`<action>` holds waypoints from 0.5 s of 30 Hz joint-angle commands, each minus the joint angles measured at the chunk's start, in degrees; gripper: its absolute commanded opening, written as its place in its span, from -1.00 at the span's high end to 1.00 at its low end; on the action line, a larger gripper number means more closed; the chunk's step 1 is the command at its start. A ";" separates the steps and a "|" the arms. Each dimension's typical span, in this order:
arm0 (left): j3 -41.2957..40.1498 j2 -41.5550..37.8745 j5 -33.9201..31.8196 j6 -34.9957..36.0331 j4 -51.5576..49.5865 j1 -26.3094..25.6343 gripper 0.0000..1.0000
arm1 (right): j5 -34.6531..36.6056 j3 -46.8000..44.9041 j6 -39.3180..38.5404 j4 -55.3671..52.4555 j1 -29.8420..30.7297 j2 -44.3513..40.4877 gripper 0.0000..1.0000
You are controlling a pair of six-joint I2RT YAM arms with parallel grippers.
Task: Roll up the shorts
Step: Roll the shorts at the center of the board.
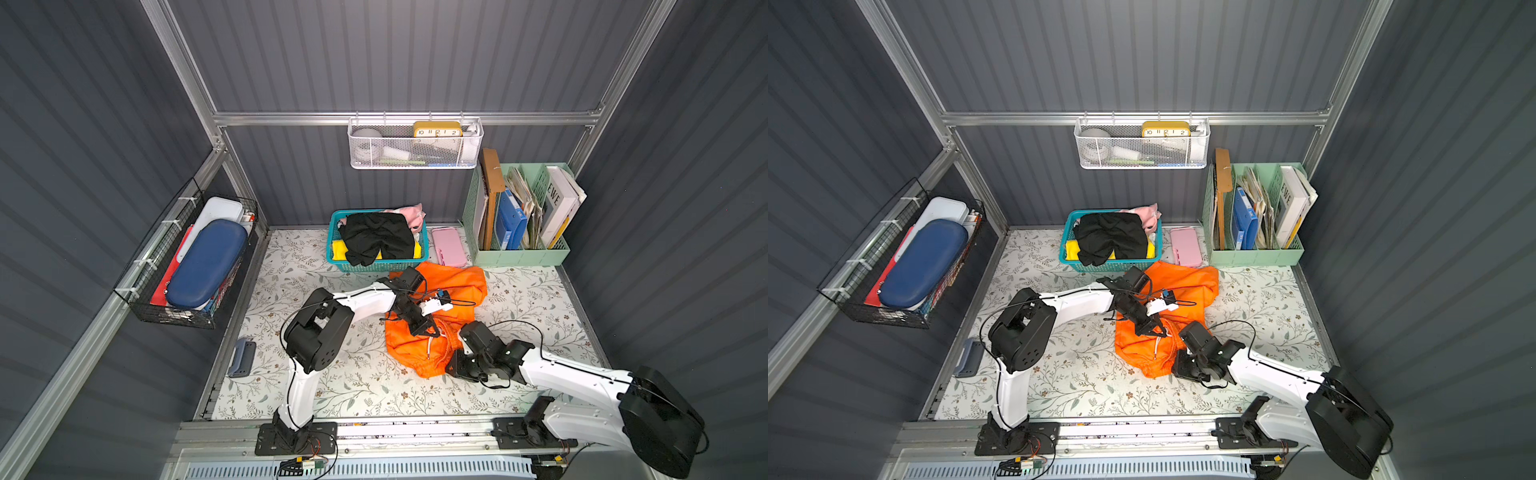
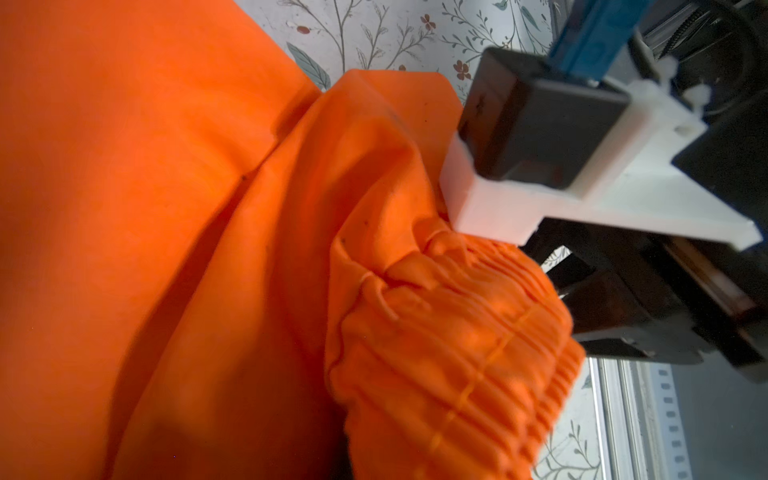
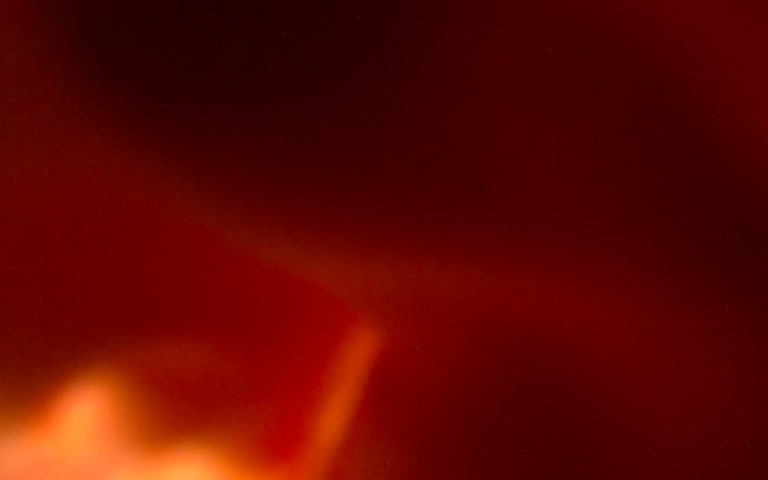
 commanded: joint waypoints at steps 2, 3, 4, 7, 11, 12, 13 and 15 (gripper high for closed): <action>-1.52 -4.21 3.03 -0.44 -1.08 0.00 1.00 | 1.23 2.35 -0.34 3.19 0.01 1.09 0.69; -1.67 -4.61 3.18 -0.52 -1.11 0.03 1.00 | 0.89 2.56 -0.31 3.75 0.01 1.11 0.75; -1.80 -4.94 3.57 -0.55 -1.25 0.08 1.00 | 0.41 2.83 -0.30 4.24 0.02 1.90 0.82; -2.41 -5.61 4.34 -0.62 -1.33 0.00 1.00 | -0.22 3.29 0.27 5.02 -0.07 2.55 0.98; -3.30 -6.48 4.65 -1.29 -0.55 0.00 0.79 | -0.14 2.55 2.95 6.79 -0.40 -1.73 1.00; -5.32 -6.87 4.72 -1.32 -0.33 0.01 0.74 | 0.15 2.15 4.06 7.40 -0.70 -3.38 1.00; -6.03 -7.18 4.76 -1.32 -0.11 0.02 0.66 | 0.71 1.72 5.38 8.00 -1.07 -5.21 1.00; -6.80 -7.97 5.15 -1.16 0.05 0.00 0.47 | 2.23 0.69 8.05 9.06 -1.96 -8.53 1.00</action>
